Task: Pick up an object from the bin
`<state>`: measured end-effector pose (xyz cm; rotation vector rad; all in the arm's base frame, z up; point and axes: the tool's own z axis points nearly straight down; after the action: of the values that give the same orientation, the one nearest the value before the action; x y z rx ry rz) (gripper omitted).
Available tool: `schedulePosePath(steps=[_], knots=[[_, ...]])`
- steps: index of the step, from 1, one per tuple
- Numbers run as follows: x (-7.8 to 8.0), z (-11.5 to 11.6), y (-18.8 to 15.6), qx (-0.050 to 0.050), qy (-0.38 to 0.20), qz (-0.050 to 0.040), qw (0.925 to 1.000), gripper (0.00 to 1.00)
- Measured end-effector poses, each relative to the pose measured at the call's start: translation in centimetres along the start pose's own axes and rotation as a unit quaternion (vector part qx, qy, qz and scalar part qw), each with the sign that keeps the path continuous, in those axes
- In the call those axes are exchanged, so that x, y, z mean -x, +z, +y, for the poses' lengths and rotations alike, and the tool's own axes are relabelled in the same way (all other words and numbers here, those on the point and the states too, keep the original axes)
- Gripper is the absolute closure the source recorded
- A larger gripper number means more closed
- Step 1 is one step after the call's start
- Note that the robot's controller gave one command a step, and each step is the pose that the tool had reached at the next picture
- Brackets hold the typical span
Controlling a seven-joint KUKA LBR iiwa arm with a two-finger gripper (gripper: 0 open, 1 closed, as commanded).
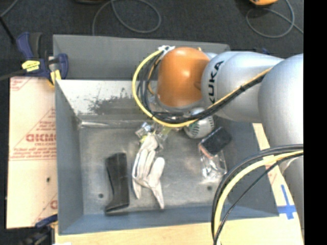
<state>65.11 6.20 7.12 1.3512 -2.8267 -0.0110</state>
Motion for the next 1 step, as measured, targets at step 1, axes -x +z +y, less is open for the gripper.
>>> schedulePosePath(steps=[1], knots=[[0.05,-0.01,0.22,0.001,0.0,-0.0004,1.0,1.0]])
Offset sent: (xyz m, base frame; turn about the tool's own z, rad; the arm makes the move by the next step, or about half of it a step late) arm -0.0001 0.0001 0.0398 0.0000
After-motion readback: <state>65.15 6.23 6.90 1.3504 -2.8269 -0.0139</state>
